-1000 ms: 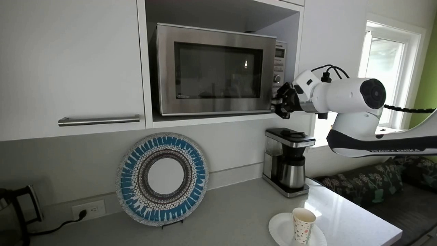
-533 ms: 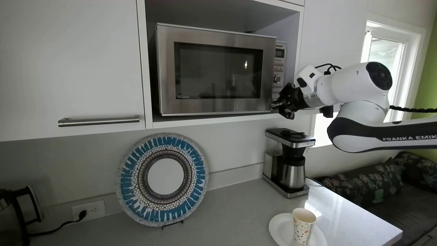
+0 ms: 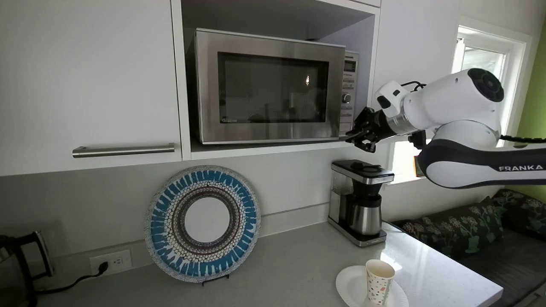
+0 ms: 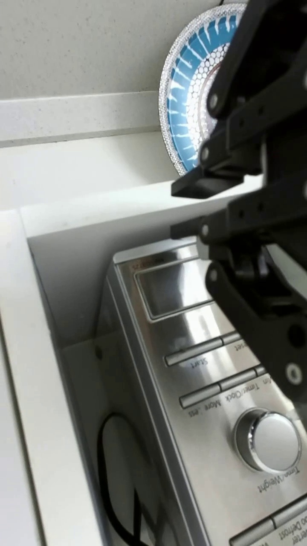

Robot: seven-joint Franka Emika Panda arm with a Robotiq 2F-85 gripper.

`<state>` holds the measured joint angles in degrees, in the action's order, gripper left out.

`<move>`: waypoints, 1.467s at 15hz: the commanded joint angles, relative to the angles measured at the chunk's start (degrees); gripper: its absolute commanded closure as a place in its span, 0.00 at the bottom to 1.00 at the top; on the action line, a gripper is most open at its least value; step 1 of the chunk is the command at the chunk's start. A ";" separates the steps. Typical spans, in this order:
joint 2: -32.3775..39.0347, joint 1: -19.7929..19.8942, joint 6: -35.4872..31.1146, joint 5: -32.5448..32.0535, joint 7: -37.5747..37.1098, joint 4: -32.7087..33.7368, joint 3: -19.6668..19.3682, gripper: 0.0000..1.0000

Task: Open the microwave

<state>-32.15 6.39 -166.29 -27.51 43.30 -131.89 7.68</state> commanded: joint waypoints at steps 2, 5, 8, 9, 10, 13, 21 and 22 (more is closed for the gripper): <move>-3.55 -1.07 14.59 -1.32 -2.18 3.96 -1.07 0.53; -4.61 -3.93 25.02 1.02 -1.33 7.76 -2.92 0.53; -4.07 -8.74 32.32 6.42 -1.36 11.05 -5.32 0.53; -3.77 -9.78 33.57 7.83 -1.95 11.80 -5.79 0.53; -3.51 -11.10 34.73 9.75 -2.35 12.65 -6.50 0.53; -2.64 -13.59 36.50 15.35 -5.03 14.44 -8.20 0.53; -1.74 -14.36 35.41 18.24 -9.88 15.45 -8.82 0.78; -1.56 -14.45 35.41 18.26 -10.57 15.63 -8.75 0.78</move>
<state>-33.84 -7.35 -131.13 -8.73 33.07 -116.54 -0.63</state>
